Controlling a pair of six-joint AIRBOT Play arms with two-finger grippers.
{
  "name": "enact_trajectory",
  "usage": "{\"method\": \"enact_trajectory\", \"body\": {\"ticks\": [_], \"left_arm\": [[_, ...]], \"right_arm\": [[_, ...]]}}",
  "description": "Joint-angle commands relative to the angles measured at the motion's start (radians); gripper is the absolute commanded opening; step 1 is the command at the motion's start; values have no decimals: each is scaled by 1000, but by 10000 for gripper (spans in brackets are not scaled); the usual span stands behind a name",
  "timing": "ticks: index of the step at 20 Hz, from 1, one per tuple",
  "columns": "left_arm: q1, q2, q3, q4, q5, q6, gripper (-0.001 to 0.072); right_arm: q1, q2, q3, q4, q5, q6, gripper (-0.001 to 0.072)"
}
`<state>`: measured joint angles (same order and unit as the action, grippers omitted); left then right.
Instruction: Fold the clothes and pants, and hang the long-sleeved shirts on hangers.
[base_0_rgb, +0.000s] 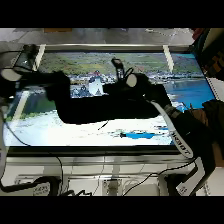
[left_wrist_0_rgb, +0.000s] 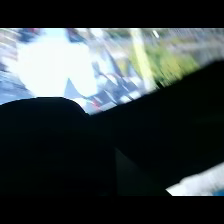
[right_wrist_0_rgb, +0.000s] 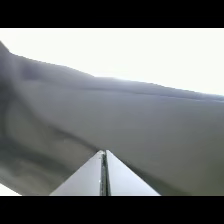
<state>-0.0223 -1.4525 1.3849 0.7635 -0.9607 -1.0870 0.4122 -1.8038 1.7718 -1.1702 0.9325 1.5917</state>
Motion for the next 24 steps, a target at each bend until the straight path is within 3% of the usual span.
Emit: {"method": "enact_trajectory", "body": {"ticks": [1, 3, 4, 5, 6, 9, 13, 14, 15, 19, 22, 24], "left_arm": [[-231, -136, 0, -23, 2, 22, 4], [-329, -220, 0, -24, 7, 21, 37], [-359, -253, 0, -24, 6, 21, 231], [-378, -277, 0, -24, 6, 12, 547], [-383, -286, 0, -24, 6, -18, 656], [-312, -251, 3, 43, 2, -60, 635], [-68, -144, 3, 286, -110, -178, 635], [1, -124, 2, 309, -138, -190, 594], [74, -108, 1, 306, -161, -189, 543], [255, -97, -50, 302, -219, -188, 539], [298, -97, -207, 264, -125, -149, 539], [307, -97, -317, 123, -34, -85, 539]], "right_arm": [[-136, 27, 0, -11, 83, -5, 20], [-173, 34, 0, -11, 103, -5, 21], [-184, 34, 0, -11, 114, -5, 21], [-190, 34, 0, -12, 131, -8, 20], [-195, 34, 0, -14, 143, -17, 20], [-195, 35, 0, -14, 154, -21, 20], [-195, 35, 0, -14, 155, -41, 20], [-195, 35, 0, -14, 154, -41, 20], [-195, 35, 0, -14, 152, -41, 21], [-195, 35, 0, -14, 147, -41, 20], [-195, 35, 0, -13, 148, -41, 20], [-195, 34, 0, -13, 147, -41, 21]]}}
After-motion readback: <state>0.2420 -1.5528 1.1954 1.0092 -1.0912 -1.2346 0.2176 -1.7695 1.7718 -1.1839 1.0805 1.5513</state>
